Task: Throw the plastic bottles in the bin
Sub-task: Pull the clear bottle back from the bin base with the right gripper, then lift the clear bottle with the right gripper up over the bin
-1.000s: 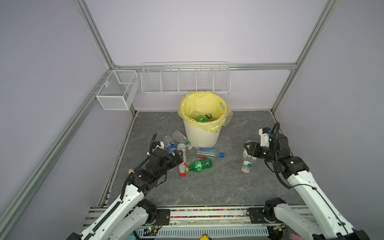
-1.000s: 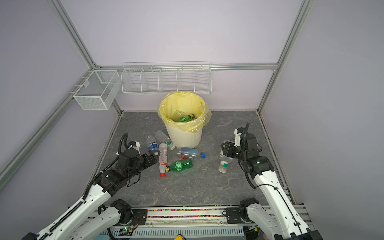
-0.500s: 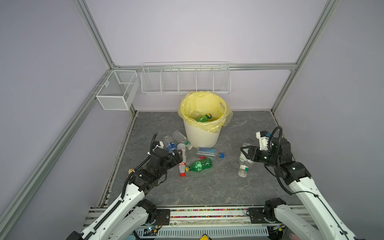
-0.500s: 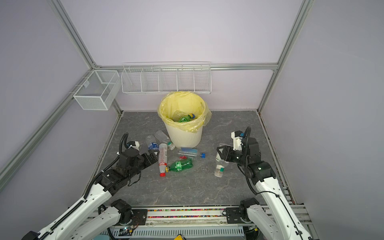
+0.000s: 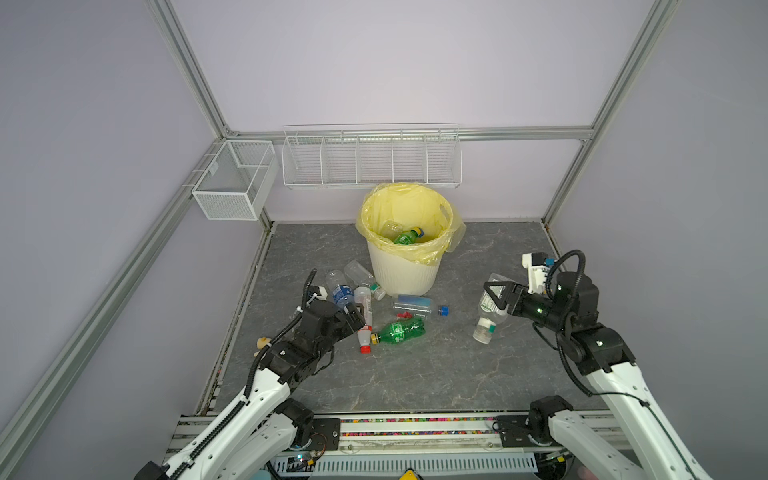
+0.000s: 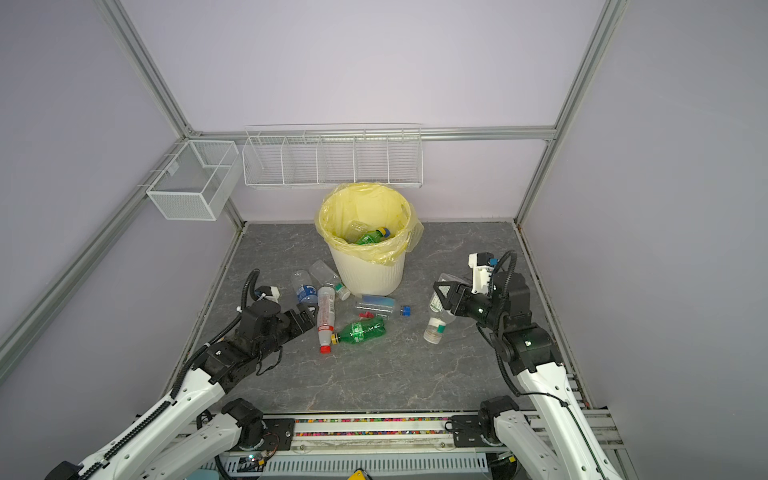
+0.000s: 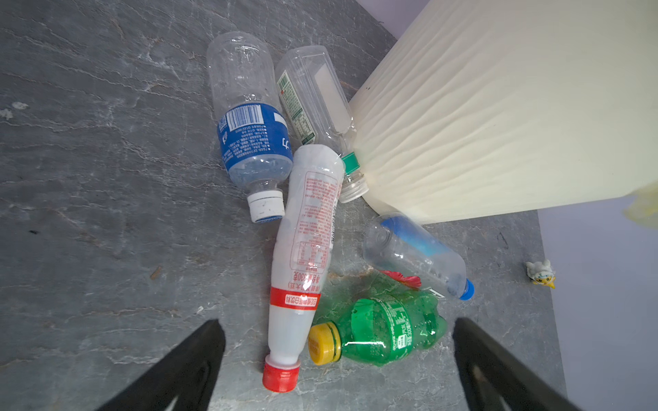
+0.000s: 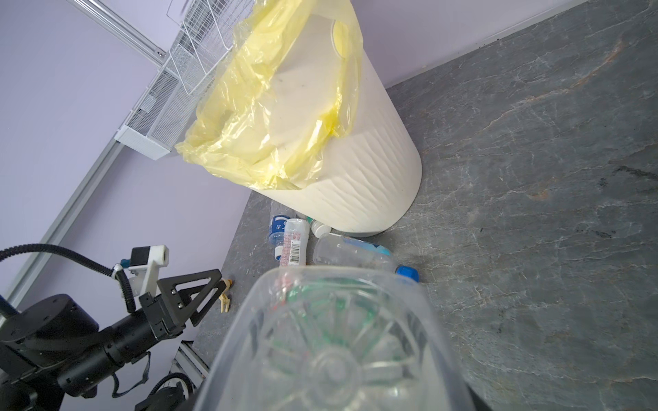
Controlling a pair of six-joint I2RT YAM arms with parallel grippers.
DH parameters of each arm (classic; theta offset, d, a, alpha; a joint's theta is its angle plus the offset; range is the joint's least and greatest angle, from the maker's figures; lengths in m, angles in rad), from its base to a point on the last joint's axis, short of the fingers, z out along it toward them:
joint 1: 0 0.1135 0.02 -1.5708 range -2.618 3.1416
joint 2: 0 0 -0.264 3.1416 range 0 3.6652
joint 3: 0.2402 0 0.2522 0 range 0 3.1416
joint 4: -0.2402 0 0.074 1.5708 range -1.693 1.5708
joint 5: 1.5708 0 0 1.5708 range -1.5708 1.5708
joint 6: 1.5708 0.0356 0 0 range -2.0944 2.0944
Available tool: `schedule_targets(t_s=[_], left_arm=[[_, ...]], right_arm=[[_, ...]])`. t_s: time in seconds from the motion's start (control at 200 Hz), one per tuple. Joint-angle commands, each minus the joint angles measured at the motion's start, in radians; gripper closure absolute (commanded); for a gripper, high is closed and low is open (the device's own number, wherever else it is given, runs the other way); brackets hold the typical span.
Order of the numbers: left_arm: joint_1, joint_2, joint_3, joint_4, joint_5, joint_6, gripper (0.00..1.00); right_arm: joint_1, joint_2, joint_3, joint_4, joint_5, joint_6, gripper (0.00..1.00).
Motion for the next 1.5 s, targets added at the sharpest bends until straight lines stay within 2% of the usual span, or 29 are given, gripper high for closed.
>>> schedule_targets(t_s=[0.0, 0.215, 0.57, 0.77, 1.025, 1.19, 1.315, 1.42, 1.455, 1.495], left_arm=[[0.001, -0.01, -0.017, 0.009, -0.02, -0.019, 0.0], [0.001, -0.019, -0.04, 0.023, -0.021, -0.028, 0.0], [0.001, 0.011, -0.033, 0.033, -0.015, -0.018, 0.0], [0.001, 0.008, -0.05, 0.032, -0.018, -0.012, 0.0], [0.007, 0.015, -0.08, 0.064, -0.007, -0.006, 0.0], [0.01, 0.019, -0.075, 0.058, 0.018, 0.006, 0.0], [0.011, 0.0, -0.085, 0.053, 0.032, 0.004, 0.0], [0.011, -0.021, -0.093, 0.045, 0.034, -0.004, 0.0], [0.011, -0.022, -0.094, 0.041, 0.037, -0.009, 0.0], [0.011, -0.023, -0.092, 0.04, 0.039, -0.013, 0.0]], right_arm=[[0.003, 0.02, 0.061, 0.026, -0.012, 0.062, 0.87], [0.004, 0.047, 0.1, 0.109, -0.001, 0.132, 0.84], [0.006, 0.172, 0.222, 0.141, -0.01, 0.145, 0.83], [0.006, 0.189, 0.215, 0.159, -0.008, 0.143, 0.82], [0.084, 0.228, 0.246, 0.184, 0.035, 0.137, 0.81], [0.139, 0.376, 0.422, 0.209, 0.046, 0.141, 0.8], [0.156, 0.558, 0.627, 0.222, 0.068, 0.183, 0.79], [0.159, 0.744, 0.822, 0.242, 0.136, 0.228, 0.79], [0.163, 0.815, 0.897, 0.249, 0.15, 0.237, 0.73], [0.167, 0.896, 0.996, 0.233, 0.154, 0.238, 0.55]])
